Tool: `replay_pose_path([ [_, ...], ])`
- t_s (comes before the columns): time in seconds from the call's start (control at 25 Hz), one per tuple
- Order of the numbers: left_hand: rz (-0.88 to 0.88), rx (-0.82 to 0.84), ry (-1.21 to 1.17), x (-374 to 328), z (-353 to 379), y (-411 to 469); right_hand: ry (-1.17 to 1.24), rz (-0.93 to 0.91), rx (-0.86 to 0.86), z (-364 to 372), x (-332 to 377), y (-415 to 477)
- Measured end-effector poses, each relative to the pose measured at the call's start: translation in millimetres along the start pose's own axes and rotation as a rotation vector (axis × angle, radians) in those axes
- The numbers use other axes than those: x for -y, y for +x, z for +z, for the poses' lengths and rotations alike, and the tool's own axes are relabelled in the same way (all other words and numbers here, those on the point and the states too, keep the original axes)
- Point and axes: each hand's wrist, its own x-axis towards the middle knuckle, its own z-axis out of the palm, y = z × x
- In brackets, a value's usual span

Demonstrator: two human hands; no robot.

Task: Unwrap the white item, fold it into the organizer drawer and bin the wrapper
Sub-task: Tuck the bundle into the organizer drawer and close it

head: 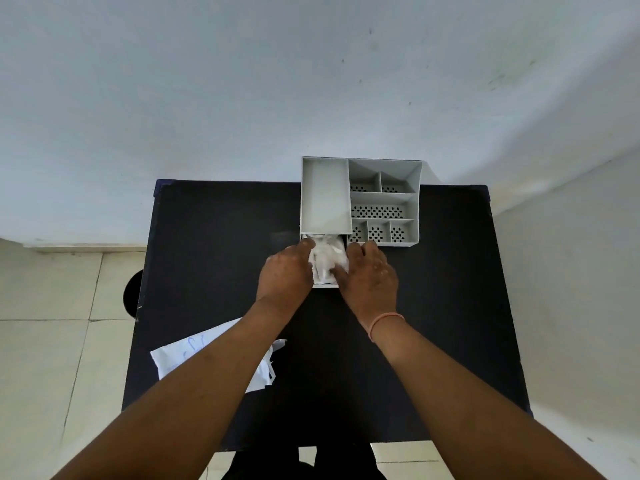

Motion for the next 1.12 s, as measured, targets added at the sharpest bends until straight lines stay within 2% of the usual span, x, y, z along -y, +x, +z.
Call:
replay_pose_path([
  [0.16,0.107,0.118,0.257,-2.2,-2.4,0.1,-0.123,-0.102,0.041,2.8,1.3,-4.9],
  [0.28,0.108,0.053,0.243,-5.4,-2.9,-2.6,-0.111,-0.154,-0.078,-5.1,3.6,-9.6],
  [0.36,0.207,-0.025,0.241,-2.3,-1.8,-4.4,-0.081,-0.277,-0.116,-8.3,4.0,-11.8],
  [0.44,0.325,-0.038,0.301,6.8,0.5,-5.6,-0.102,-0.391,0.054,-8.1,6.4,-11.0],
  [0.56,0.411,0.082,0.415,21.6,3.5,-7.0,-0.168,-0.382,0.403,-6.9,8.4,-2.8],
  [0.64,0.418,0.113,0.401,26.3,3.0,-8.4,-0.171,-0.386,0.476,-14.9,11.0,4.1],
  [0.72,0.419,0.099,0.368,27.2,0.6,-12.1,-0.126,-0.408,0.377,-27.7,15.7,5.5],
  [0.88,0.483,0.110,0.470,28.1,0.9,-17.0,-0.081,-0.389,0.037,-33.4,23.4,-5.2],
  [1.0,0.560,0.069,0.489,28.1,7.9,-15.6,0.089,-0.170,-0.180,-28.8,17.7,-3.1],
  [1.08,0.588,0.065,0.486,27.7,11.1,-12.5,0.138,-0.067,-0.224,-28.1,12.2,2.5],
  [1.12,0.588,0.075,0.488,27.1,11.8,-10.7,0.092,-0.114,-0.159,-25.3,10.5,3.2],
])
